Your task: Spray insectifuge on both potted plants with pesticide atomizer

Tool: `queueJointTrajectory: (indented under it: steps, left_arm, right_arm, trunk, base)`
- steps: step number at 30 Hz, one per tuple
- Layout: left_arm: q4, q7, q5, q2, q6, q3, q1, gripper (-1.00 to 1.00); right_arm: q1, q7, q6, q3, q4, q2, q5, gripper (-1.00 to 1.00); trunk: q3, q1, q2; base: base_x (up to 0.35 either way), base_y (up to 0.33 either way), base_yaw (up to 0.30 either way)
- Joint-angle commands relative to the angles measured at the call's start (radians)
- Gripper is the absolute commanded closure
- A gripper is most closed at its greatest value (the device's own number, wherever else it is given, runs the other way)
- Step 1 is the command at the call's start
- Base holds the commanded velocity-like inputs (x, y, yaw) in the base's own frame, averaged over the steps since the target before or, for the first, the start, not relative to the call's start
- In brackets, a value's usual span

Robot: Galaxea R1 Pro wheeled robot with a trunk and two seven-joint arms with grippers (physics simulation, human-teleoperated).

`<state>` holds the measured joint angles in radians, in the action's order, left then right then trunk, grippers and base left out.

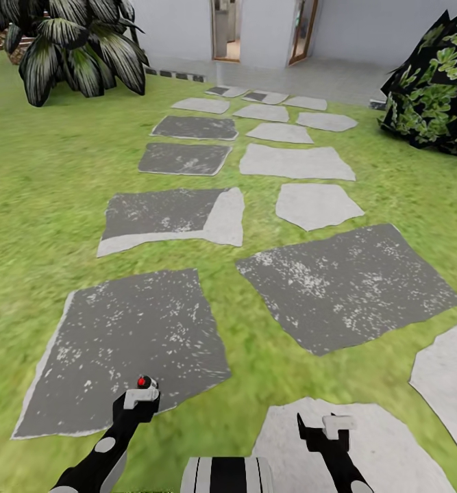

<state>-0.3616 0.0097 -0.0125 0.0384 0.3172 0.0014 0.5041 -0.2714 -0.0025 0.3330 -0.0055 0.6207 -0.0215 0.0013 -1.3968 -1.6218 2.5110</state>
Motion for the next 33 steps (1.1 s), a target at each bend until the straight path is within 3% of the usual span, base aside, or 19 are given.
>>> queueJointTrajectory:
  steps: [1,5,16,33]
  left_arm:
    - [0.001,0.001,-0.001,0.000,0.004,0.000,0.001,-1.00]
    - [0.001,0.001,-0.001,0.000,0.003,0.000,0.001,-1.00]
    - [0.001,0.001,0.000,0.001,0.005,0.002,0.001,-1.00]
    - [0.002,0.001,-0.001,0.000,0.016,0.000,0.001,-1.00]
  right_arm:
    - [0.000,0.000,0.003,-0.001,-0.001,0.000,0.000,-1.00]
    - [0.000,0.000,0.003,-0.001,0.000,0.000,0.000,-1.00]
    - [0.000,0.000,0.003,-0.001,-0.001,0.000,0.000,-1.00]
    - [0.000,-0.001,0.003,-0.001,0.000,0.000,0.000,-1.00]
  trunk:
    - [-0.001,0.000,0.000]
    - [-0.002,0.000,0.000]
    - [-0.049,-0.005,0.003]
    - [-0.061,-0.005,0.003]
  base:
    - [0.000,0.000,0.215]
    - [0.000,0.000,0.128]
    - [0.000,0.000,0.010]
    - [0.058,0.000,0.000]
